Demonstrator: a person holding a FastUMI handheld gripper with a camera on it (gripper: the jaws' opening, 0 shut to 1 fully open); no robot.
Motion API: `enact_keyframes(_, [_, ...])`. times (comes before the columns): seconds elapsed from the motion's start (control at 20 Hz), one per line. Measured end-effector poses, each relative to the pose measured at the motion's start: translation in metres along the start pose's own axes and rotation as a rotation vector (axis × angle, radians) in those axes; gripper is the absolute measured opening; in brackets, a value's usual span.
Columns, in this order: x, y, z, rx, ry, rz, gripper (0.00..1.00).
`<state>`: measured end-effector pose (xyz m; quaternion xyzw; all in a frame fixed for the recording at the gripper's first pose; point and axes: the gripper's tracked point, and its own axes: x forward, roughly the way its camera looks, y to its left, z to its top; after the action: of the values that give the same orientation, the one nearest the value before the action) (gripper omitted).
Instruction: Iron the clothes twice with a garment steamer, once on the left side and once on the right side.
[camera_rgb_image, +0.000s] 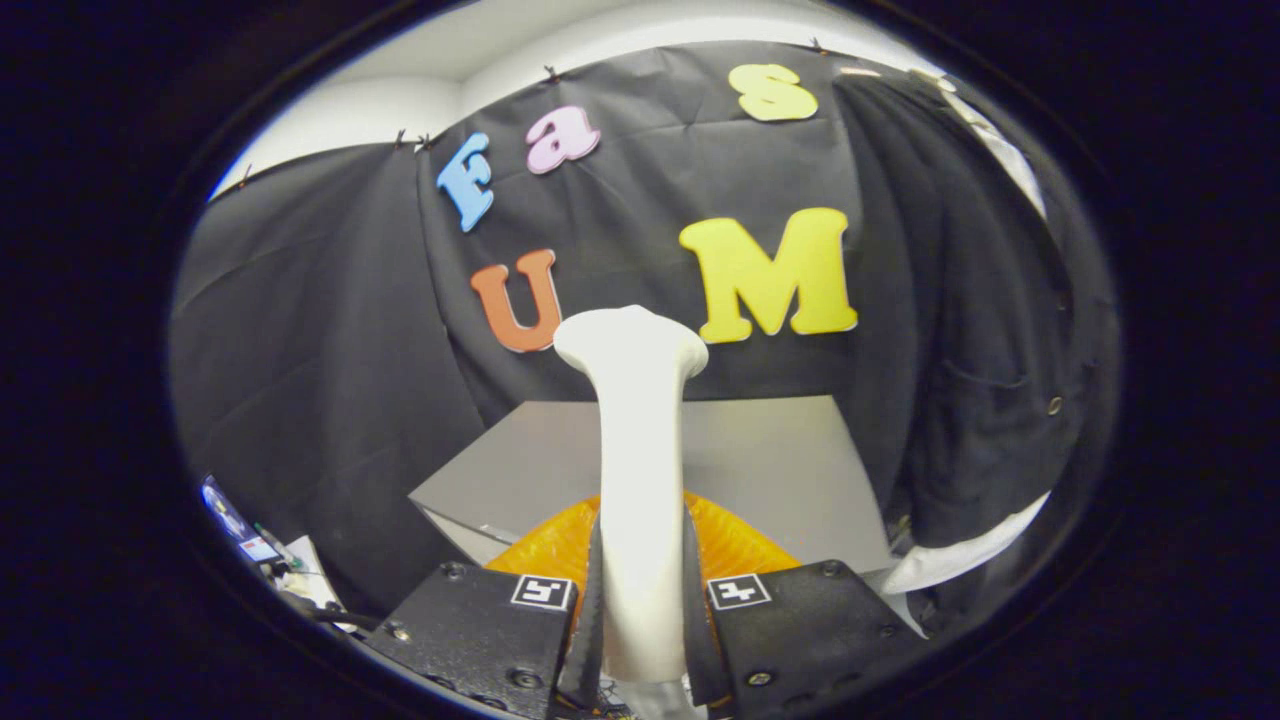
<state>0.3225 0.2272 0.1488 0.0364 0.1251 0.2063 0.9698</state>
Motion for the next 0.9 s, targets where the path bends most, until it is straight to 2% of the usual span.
enact_keyframes(0.5, [-0.164,-0.139,0.059,0.097,-0.228,-0.21,0.36])
enact_keyframes(0.7, [-0.197,-0.187,0.086,0.112,-0.283,-0.273,0.36])
enact_keyframes(0.9, [-0.199,-0.222,0.122,0.119,-0.316,-0.286,0.36])
